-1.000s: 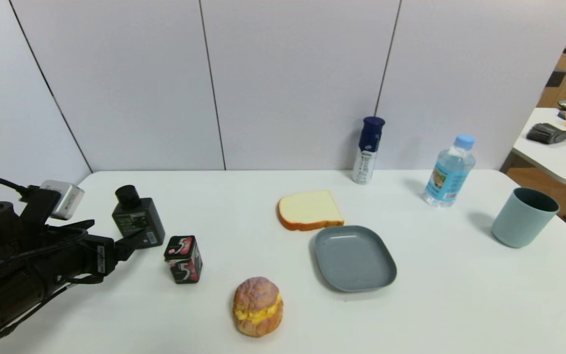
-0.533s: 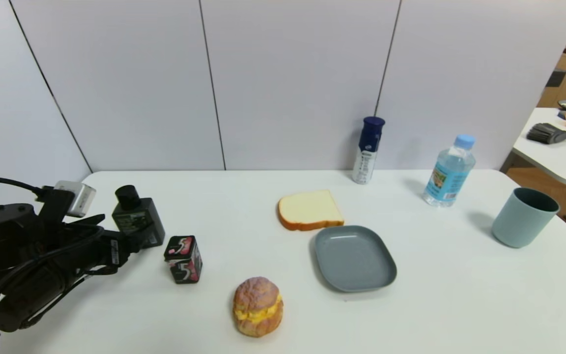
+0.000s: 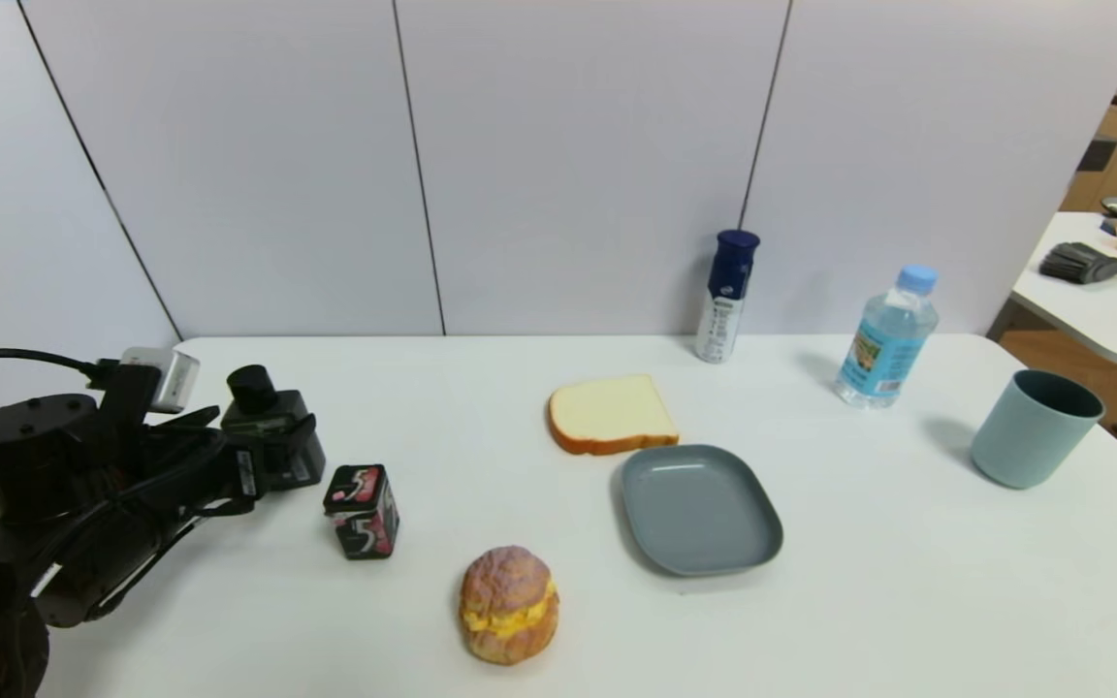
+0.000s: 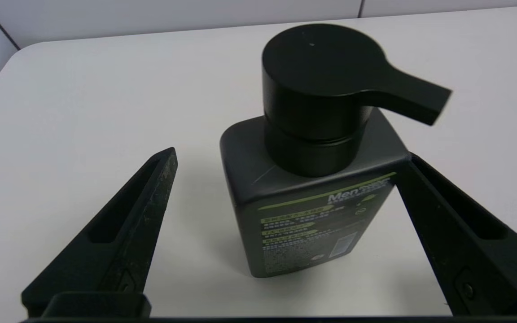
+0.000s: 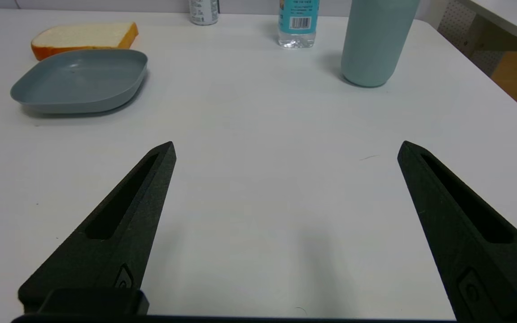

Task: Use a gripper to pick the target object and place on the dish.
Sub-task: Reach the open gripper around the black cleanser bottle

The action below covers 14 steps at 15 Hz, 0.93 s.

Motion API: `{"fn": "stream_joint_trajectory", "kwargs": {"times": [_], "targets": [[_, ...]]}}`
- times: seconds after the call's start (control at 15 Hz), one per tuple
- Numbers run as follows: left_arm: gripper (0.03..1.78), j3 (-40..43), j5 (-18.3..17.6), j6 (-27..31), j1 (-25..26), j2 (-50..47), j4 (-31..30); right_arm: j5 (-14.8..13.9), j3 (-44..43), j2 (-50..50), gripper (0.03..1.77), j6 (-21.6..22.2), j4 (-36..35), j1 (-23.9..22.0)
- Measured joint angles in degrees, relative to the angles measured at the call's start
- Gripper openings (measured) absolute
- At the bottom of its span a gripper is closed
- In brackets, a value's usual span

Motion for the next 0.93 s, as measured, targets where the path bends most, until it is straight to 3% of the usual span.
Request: {"fn": "stream_joint_trajectory", "kwargs": {"times": [0.27,0.93], "targets": [[1.69,-0.23,5.97,-2.28,-2.72,1.65,-1.93,-0.01,0.0,0.0,1.71,0.02,0.0,0.0],[1.69,-0.12,8.18,-2.26,-3.47,2.83,-3.9,-0.01,0.0,0.0,1.71,0.04,0.0,0.0]]}}
